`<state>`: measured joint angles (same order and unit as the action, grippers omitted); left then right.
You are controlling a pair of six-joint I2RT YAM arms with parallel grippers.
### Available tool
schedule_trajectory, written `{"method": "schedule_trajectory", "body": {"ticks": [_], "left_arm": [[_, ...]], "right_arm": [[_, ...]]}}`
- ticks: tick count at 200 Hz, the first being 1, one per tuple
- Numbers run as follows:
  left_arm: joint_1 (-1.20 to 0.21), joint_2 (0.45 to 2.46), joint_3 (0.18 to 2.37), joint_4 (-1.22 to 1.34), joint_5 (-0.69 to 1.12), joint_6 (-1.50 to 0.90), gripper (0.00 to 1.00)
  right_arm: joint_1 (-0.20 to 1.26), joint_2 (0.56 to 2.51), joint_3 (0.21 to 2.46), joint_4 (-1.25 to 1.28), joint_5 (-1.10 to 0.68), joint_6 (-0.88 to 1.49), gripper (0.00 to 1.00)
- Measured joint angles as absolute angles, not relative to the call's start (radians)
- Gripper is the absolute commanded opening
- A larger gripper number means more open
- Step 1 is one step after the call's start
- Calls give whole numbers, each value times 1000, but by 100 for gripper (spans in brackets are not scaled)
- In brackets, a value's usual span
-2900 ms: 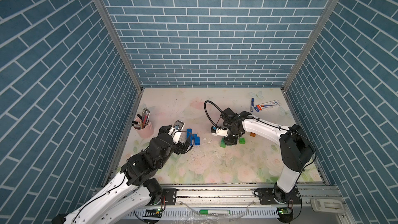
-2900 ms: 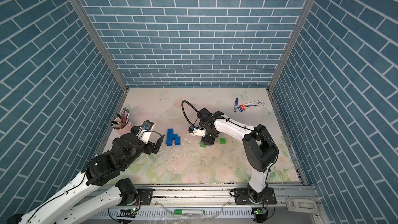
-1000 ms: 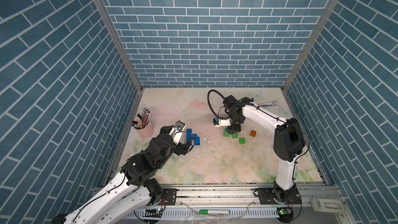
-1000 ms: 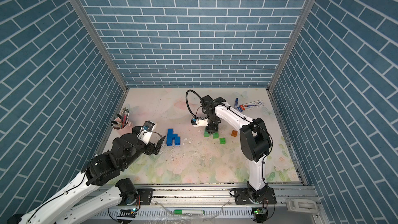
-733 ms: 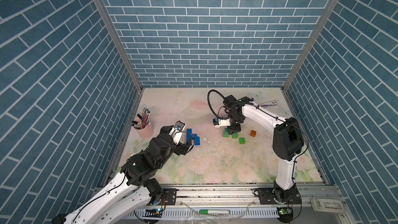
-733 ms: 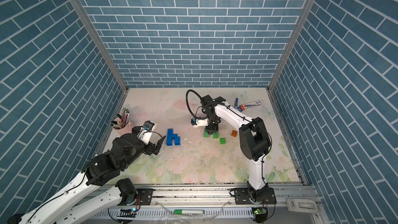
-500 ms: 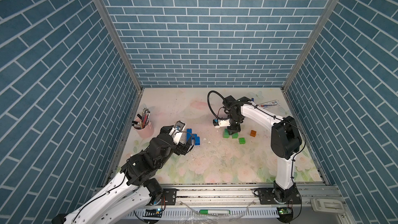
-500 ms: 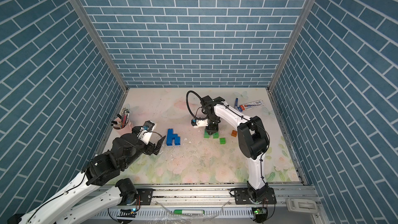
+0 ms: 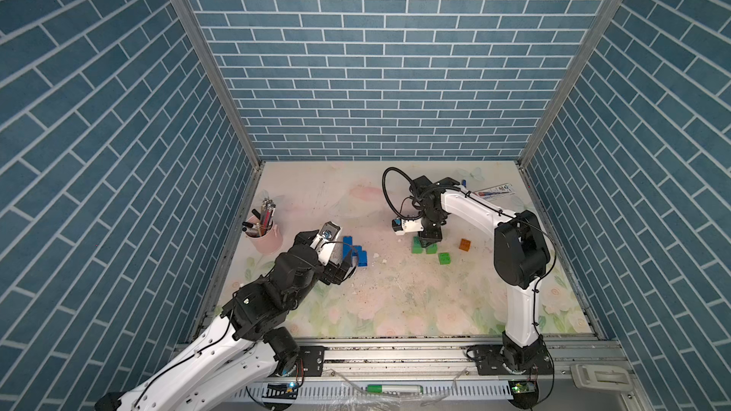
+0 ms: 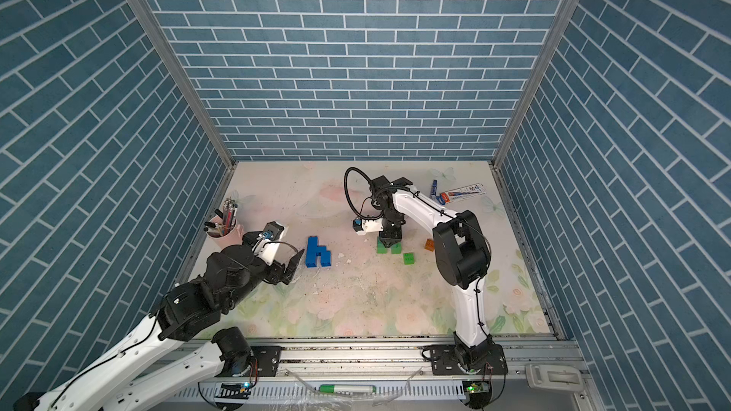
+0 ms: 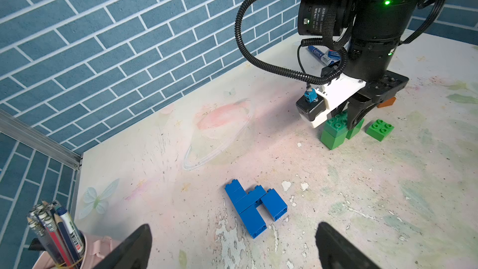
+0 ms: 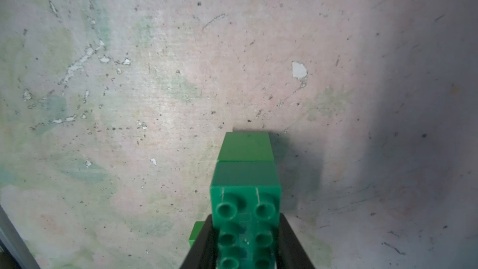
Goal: Assemble the letter h with lego
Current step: Assemble the lego brick with the lego brick.
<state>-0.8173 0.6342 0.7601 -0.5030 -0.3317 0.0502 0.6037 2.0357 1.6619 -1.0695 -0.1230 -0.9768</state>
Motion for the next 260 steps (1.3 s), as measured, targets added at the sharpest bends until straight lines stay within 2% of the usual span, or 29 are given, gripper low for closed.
{"method": "schedule_trajectory", "body": {"ticks": [260], "left_arm": [[-817,634,760,-503,-331,57,99]], "right_arm": [[576,1971,1537,-945,-190,-985,0]]}}
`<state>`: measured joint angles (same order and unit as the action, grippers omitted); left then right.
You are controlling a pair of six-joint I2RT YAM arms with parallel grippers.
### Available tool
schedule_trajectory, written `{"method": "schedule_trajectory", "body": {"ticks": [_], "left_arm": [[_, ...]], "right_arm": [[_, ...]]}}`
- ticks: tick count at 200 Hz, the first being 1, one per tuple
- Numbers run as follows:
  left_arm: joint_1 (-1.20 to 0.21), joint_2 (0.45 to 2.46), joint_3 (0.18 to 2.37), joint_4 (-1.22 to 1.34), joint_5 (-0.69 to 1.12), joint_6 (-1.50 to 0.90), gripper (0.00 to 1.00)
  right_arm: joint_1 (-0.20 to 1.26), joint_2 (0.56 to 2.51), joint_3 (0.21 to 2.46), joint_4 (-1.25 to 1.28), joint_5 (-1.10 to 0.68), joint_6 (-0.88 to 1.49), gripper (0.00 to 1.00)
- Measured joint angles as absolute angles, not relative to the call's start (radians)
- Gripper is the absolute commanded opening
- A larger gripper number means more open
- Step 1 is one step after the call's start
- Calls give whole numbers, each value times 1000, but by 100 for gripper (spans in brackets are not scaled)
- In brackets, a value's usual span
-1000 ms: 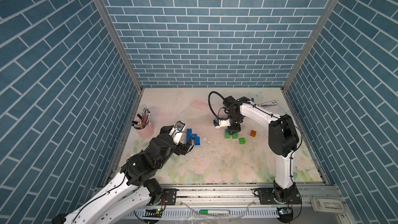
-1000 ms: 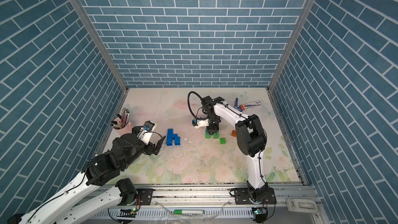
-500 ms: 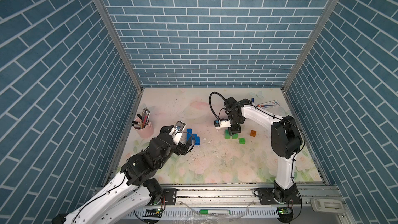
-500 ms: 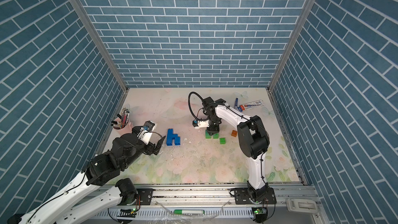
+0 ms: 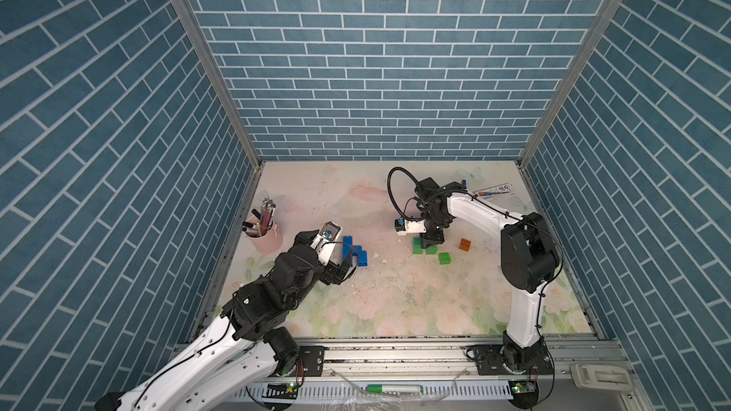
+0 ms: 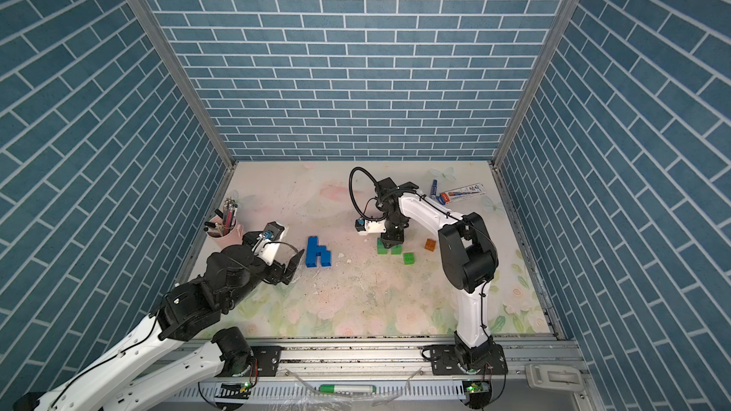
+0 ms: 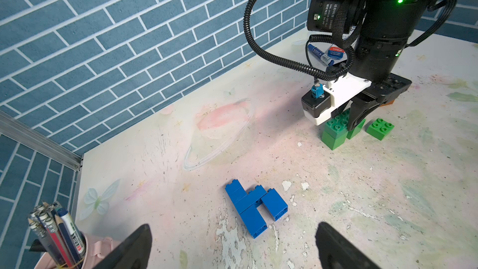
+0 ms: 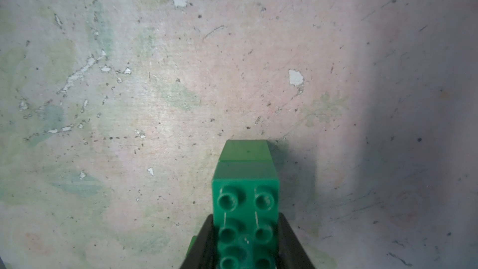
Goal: Assemble the letter h with lego
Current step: Assemble the lego brick with the lego brick.
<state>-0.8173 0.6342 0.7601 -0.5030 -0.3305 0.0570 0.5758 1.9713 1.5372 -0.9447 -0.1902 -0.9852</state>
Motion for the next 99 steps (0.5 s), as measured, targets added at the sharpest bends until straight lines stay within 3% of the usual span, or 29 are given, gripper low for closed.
{"method": "schedule_trajectory", "body": {"ticks": [99], "left_arm": [[-817,663,760,-504,-324,57,99]], "right_arm": [[572,1908,1444,-848,-200,-981,0]]}}
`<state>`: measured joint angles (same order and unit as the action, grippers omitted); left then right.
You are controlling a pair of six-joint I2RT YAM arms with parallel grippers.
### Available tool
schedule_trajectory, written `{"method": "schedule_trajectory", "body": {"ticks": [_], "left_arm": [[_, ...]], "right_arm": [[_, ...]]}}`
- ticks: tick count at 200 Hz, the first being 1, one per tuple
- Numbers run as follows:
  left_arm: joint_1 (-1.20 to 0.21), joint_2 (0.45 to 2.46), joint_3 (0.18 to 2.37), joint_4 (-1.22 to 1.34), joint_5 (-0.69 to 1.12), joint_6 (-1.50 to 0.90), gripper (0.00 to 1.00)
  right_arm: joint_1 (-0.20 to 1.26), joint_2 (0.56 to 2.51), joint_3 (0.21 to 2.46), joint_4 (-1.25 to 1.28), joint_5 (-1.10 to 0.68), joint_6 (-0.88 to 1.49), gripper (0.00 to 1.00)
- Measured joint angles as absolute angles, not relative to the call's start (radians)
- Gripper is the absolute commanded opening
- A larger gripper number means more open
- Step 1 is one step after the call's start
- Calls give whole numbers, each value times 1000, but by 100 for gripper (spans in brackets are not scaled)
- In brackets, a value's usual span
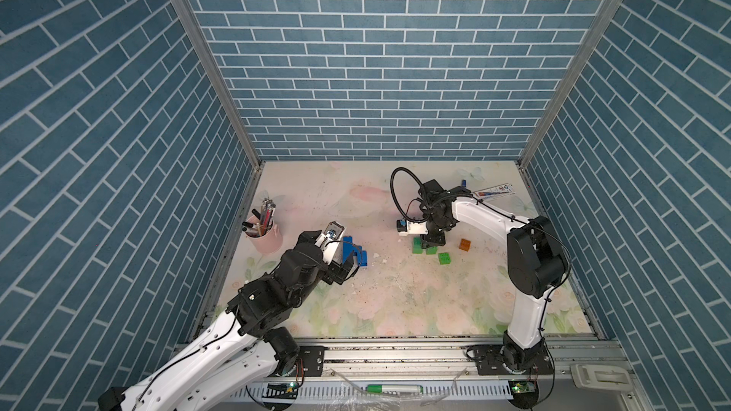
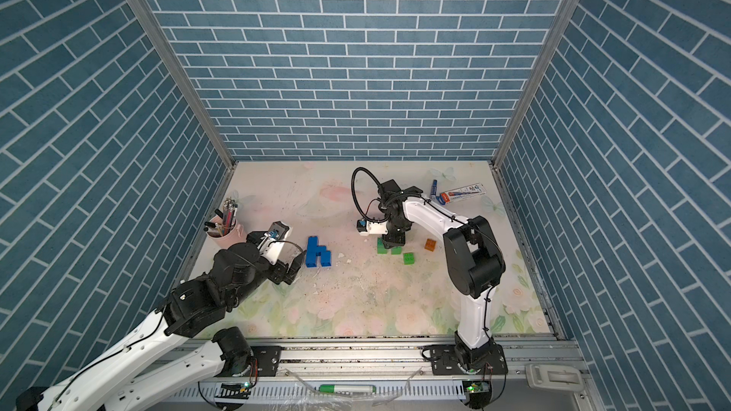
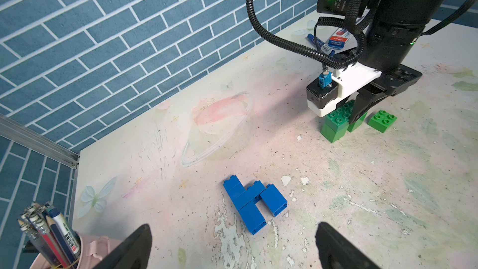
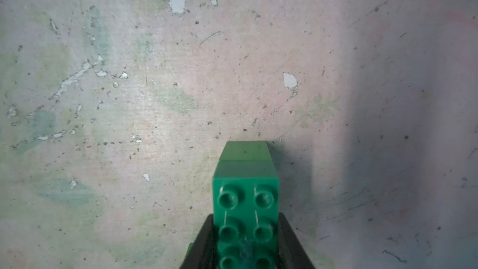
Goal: Assemble the letter h with lego
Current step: Assemble the lego brick with the lego brick.
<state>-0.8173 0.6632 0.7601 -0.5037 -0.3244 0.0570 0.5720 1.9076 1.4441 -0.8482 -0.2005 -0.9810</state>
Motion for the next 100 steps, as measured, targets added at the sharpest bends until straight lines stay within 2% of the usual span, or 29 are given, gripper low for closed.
{"method": "schedule_trajectory", "body": {"ticks": [100], "left_arm": [[-817,669,760,-505,-316,57,99]], "right_arm": [[569,1907,1432,-832,-226,-973,0]]}}
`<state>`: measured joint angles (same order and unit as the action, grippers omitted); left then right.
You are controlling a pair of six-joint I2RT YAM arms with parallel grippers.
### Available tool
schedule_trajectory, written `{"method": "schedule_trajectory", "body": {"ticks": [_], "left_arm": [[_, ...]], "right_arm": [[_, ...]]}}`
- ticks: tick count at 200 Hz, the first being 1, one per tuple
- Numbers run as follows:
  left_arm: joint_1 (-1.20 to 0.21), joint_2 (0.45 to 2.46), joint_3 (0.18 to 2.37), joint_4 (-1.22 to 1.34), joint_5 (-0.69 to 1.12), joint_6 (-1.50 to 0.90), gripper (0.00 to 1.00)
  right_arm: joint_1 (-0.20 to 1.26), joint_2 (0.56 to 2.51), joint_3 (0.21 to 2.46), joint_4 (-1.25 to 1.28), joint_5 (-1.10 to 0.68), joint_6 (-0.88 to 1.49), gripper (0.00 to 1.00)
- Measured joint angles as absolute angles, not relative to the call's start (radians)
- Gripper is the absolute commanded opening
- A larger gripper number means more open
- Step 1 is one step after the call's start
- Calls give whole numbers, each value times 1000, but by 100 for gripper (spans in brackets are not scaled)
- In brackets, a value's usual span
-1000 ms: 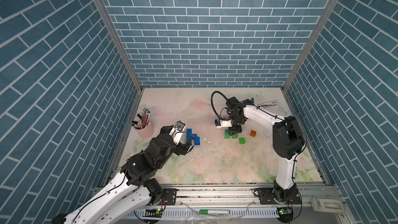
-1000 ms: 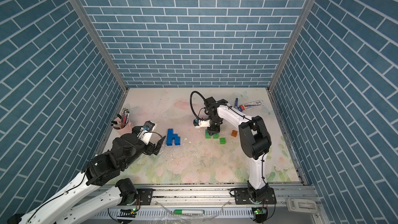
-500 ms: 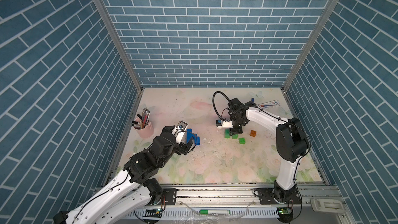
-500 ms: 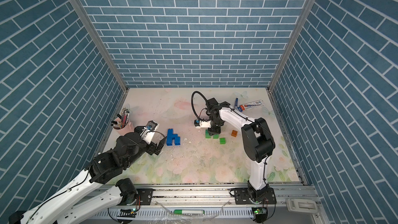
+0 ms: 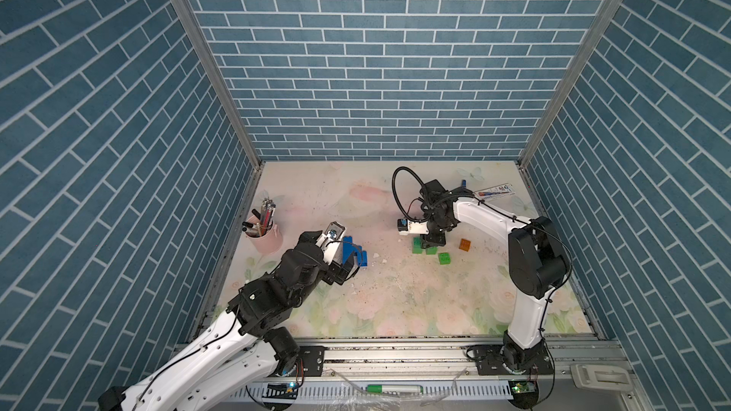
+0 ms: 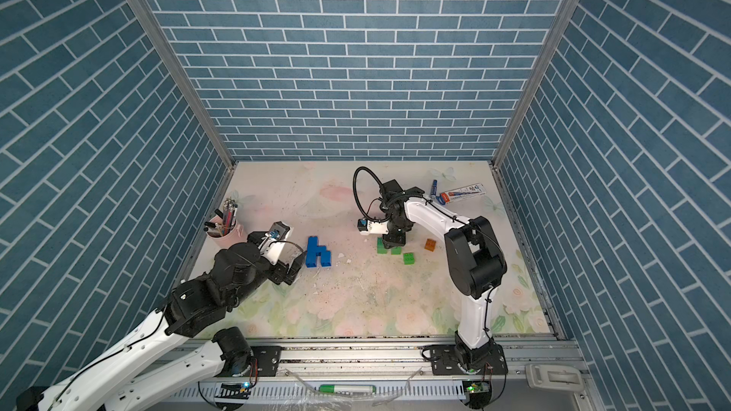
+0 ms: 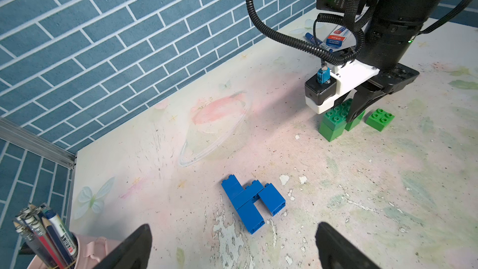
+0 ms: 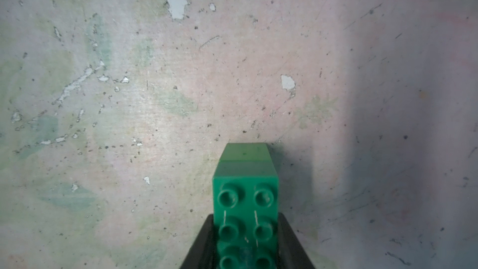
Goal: Assemble the letter h with lego
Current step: Assemble the lego brick with the lego brick.
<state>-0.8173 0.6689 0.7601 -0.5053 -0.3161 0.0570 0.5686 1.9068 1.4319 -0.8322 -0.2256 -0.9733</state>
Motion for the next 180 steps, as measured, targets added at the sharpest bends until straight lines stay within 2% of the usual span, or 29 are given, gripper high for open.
{"method": "schedule_trajectory", "body": {"ticks": [180], "left_arm": [[-817,686,760,-518,-312,57,99]], "right_arm": [[543,1848,1322,-698,-294,-939,0]]}}
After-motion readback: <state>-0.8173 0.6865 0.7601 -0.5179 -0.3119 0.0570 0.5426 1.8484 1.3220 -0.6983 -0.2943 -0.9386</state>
